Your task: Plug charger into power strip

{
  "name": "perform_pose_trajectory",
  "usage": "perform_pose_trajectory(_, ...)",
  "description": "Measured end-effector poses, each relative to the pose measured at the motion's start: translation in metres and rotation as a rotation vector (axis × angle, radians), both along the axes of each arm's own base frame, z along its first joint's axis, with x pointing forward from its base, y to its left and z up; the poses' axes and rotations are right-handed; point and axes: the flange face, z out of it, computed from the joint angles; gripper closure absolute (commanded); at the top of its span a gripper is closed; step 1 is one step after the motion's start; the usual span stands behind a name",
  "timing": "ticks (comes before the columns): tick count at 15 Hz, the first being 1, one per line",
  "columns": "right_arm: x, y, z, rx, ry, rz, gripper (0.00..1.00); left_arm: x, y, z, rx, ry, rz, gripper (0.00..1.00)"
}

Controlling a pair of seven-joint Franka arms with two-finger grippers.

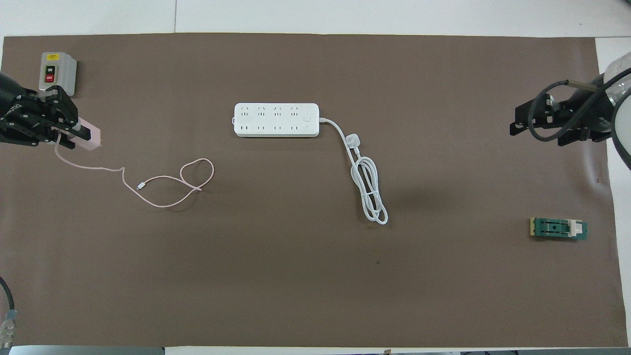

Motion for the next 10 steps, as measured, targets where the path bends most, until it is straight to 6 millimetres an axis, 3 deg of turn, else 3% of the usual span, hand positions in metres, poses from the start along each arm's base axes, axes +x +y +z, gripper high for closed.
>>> perform_pose_trajectory(2, -0.019, -0.007, 0.019, -0.049, -0.005, 0.065, 0.00, 0.001, -0.009, 0.004, 0.065, -0.002, 0.038, 1.00)
perform_pose_trajectory(4, -0.041, -0.012, 0.040, -0.075, -0.004, 0.109, 0.00, 0.006, -0.044, 0.007, 0.124, -0.013, 0.169, 1.00)
perform_pose_trajectory(6, -0.064, -0.013, 0.059, -0.105, 0.002, 0.170, 0.00, 0.019, -0.098, -0.010, 0.185, -0.022, 0.347, 1.00)
perform_pose_trajectory(10, -0.081, -0.002, 0.066, -0.122, 0.050, 0.222, 0.00, 0.041, -0.167, -0.061, 0.261, -0.026, 0.657, 1.00)
